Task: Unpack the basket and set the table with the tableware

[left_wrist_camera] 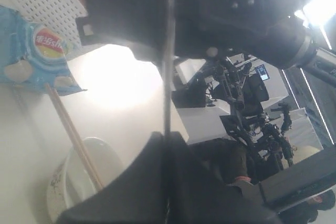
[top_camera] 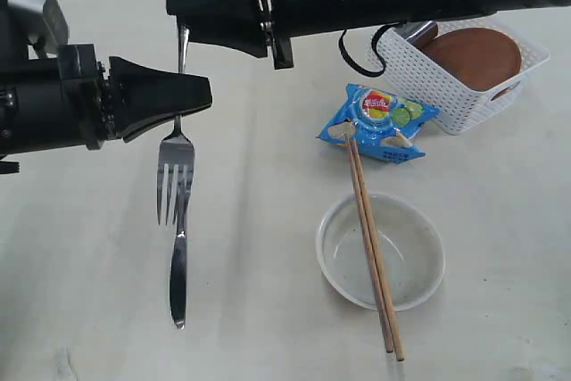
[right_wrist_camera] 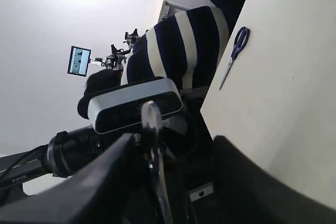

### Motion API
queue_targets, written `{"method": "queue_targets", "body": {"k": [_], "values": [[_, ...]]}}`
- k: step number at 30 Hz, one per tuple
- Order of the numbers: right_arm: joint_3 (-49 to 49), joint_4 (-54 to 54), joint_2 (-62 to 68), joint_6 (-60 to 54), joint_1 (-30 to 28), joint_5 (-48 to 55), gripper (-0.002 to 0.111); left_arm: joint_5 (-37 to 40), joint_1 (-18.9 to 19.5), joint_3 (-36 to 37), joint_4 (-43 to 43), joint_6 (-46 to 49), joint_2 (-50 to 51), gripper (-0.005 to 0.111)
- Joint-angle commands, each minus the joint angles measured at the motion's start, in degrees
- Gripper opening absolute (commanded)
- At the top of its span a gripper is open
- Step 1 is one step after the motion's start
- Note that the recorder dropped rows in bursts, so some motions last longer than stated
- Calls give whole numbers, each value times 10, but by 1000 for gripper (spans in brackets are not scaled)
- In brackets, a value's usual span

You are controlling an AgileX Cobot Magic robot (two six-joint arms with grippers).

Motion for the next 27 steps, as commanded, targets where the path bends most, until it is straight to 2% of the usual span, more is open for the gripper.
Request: {"method": "queue_targets", "body": {"k": [1,6,11,17,23,26,27], "values": [[0,3,-5,6,-13,-1,57,-5,-2,-2,1,3,-2,0],[0,1,-5,15,-17,-1,57,-5,-2,-2,1,3,-2,0],[0,2,-5,12,-17,-1,68,-5,-2,-2,1,3,-2,0],[0,32,-13,14,-47,-1,64,-5,-1,-24,29,-29,-4,0],[0,-5,-79,28,-115,-1,57,160,-2,-115,197,-175,-50,0],[0,-28,-112,29,-136,-1,46,243,-2,-149,298,-267,-77,0],[0,-30,-120,29,-138,-1,40,254,-2,-156,298,-272,-85,0]]}}
